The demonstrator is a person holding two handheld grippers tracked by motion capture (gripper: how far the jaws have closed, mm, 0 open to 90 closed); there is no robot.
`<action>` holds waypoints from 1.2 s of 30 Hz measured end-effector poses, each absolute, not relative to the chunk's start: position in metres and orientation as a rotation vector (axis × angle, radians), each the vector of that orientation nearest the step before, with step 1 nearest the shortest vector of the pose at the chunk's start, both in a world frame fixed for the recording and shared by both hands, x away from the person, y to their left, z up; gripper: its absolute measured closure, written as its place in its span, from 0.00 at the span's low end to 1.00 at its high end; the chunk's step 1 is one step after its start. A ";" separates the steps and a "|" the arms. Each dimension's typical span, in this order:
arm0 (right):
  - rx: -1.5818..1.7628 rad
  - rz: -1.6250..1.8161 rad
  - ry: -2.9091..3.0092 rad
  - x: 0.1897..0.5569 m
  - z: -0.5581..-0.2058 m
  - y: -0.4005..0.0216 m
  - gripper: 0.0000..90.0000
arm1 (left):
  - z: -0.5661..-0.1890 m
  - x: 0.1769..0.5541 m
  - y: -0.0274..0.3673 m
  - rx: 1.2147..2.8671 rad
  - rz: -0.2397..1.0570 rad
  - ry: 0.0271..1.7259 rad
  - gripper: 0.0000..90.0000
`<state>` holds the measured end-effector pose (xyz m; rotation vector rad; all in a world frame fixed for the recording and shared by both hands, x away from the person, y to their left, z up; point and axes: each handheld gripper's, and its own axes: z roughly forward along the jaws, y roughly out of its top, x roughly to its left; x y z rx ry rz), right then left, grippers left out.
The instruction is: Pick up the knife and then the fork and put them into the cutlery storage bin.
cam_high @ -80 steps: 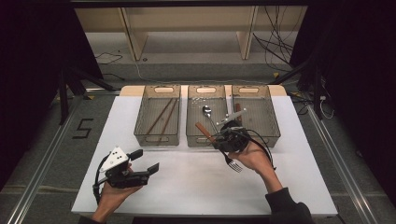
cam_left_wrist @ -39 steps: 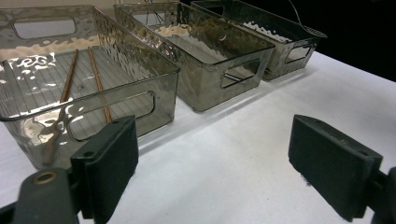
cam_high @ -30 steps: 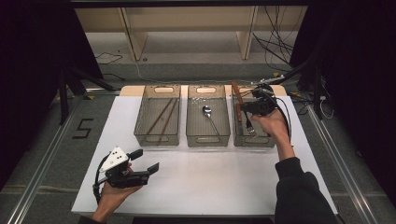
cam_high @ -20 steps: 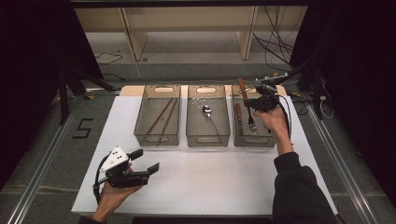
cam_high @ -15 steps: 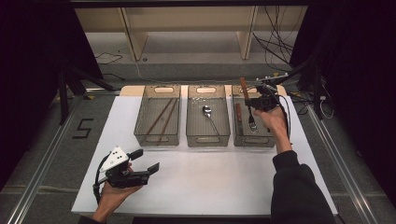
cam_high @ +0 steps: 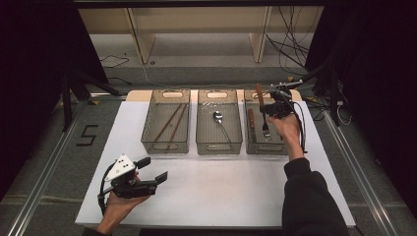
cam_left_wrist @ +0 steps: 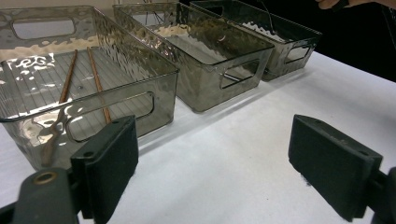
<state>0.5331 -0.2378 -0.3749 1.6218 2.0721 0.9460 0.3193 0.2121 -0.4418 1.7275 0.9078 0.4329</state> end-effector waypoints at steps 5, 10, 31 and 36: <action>1.637 0.937 2.074 0.533 -0.381 -0.239 0.86 | -0.442 0.319 0.212 1.729 0.433 0.907 0.17; 1.646 0.937 2.073 0.533 -0.387 -0.240 0.86 | -0.442 0.319 0.212 1.730 0.433 0.907 0.17; 1.725 0.928 2.097 0.530 -0.401 -0.244 0.65 | -0.442 0.319 0.212 1.730 0.433 0.908 0.17; 1.690 0.966 2.112 0.524 -0.396 -0.241 0.56 | -0.442 0.319 0.212 1.730 0.433 0.909 0.17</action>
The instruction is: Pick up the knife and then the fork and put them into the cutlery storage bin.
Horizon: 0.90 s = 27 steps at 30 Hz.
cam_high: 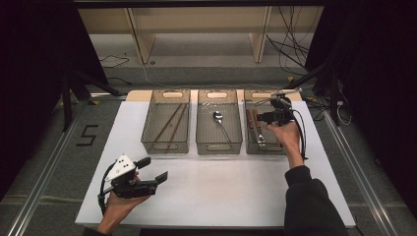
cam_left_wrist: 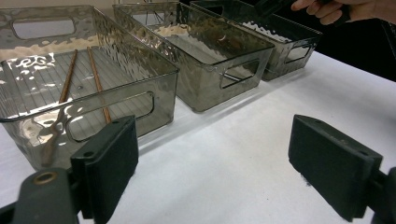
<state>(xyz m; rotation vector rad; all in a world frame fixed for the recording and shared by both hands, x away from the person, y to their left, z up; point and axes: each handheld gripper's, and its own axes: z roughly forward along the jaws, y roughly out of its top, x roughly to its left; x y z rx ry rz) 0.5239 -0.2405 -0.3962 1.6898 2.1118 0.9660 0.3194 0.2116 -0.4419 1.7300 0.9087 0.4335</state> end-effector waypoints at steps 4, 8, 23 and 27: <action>1.644 0.997 2.138 0.517 -0.393 -0.237 0.48 | -0.442 0.319 0.212 1.733 0.433 0.910 0.17; 1.614 1.031 2.150 0.508 -0.390 -0.234 0.42 | -0.442 0.320 0.212 1.732 0.431 0.911 0.17; 1.407 1.162 2.205 0.461 -0.380 -0.217 0.31 | -0.442 0.320 0.211 1.733 0.423 0.912 0.17; 1.362 1.183 2.223 0.449 -0.379 -0.213 0.29 | -0.442 0.320 0.211 1.735 0.422 0.910 0.17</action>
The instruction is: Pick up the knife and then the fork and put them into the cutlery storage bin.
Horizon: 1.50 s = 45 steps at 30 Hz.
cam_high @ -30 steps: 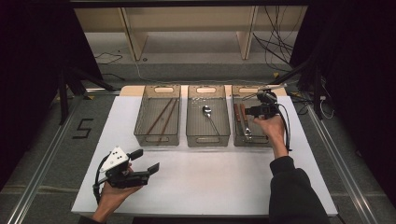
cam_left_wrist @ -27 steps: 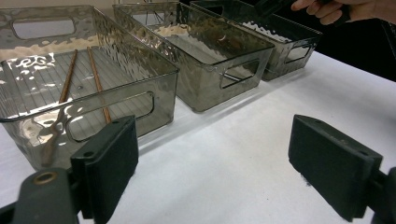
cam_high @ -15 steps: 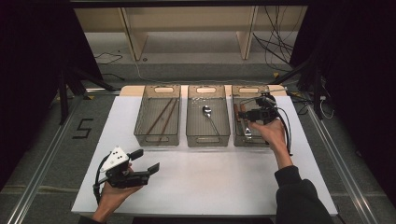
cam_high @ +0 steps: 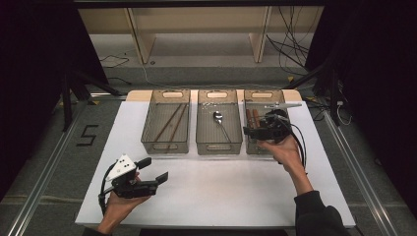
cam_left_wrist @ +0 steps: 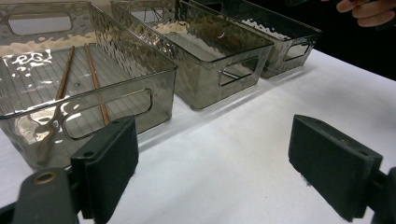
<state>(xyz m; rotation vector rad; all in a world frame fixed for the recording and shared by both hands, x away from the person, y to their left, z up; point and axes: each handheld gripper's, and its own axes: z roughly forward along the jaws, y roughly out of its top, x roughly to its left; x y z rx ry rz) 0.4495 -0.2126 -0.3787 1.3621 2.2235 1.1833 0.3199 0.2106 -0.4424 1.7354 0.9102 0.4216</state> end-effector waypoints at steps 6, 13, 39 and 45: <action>1.310 1.220 2.239 0.432 -0.382 -0.206 0.29 | -0.443 0.320 0.211 1.735 0.414 0.912 0.17; 1.254 1.264 2.253 0.412 -0.390 -0.199 0.28 | -0.443 0.320 0.210 1.743 0.408 0.910 0.17; 1.121 1.430 2.242 0.355 -0.411 -0.201 0.26 | -0.443 0.319 0.208 1.751 0.392 0.907 0.17; 1.095 1.437 2.238 0.344 -0.420 -0.204 0.25 | -0.443 0.319 0.208 1.756 0.389 0.904 0.17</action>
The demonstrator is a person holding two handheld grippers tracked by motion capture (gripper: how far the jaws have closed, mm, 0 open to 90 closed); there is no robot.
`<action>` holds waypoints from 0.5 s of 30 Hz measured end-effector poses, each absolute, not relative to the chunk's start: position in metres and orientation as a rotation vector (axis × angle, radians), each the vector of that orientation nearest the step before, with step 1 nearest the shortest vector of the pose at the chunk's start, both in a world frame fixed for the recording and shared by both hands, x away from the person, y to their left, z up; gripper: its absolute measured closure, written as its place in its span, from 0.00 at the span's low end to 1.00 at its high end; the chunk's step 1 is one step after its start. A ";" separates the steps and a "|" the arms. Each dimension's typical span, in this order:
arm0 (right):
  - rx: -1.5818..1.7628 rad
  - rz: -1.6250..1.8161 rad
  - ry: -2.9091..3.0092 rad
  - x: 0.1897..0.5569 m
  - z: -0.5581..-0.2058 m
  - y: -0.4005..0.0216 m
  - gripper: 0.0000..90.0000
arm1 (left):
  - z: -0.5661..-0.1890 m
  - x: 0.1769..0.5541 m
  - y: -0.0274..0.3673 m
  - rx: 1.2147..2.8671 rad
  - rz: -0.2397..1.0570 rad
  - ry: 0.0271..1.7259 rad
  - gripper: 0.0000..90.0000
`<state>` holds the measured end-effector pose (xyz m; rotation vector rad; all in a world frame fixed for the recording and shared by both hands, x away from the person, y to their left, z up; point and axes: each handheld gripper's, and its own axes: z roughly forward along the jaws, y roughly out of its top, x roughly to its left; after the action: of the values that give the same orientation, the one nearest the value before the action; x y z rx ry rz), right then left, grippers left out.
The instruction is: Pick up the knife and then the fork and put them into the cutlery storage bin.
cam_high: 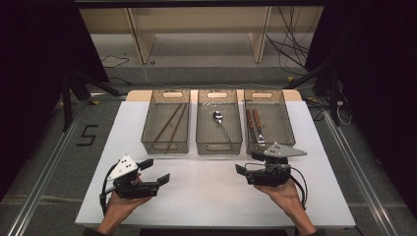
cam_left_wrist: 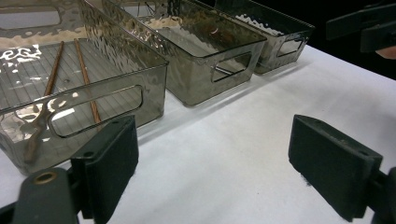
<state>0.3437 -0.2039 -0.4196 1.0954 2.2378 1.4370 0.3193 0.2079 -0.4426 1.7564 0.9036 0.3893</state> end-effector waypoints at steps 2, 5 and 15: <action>1.098 1.442 2.239 0.340 -0.422 -0.206 0.24 | -0.443 0.319 0.208 1.756 0.388 0.903 0.17; 1.095 1.444 2.228 0.333 -0.427 -0.209 0.24 | -0.443 0.319 0.208 1.756 0.386 0.901 0.17; 1.115 1.448 2.195 0.316 -0.437 -0.223 0.22 | -0.443 0.318 0.206 1.771 0.376 0.890 0.17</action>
<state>0.3158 -0.2234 -0.4374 1.1148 2.1947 1.4477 0.3181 0.2063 -0.4429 1.7708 0.8896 0.3757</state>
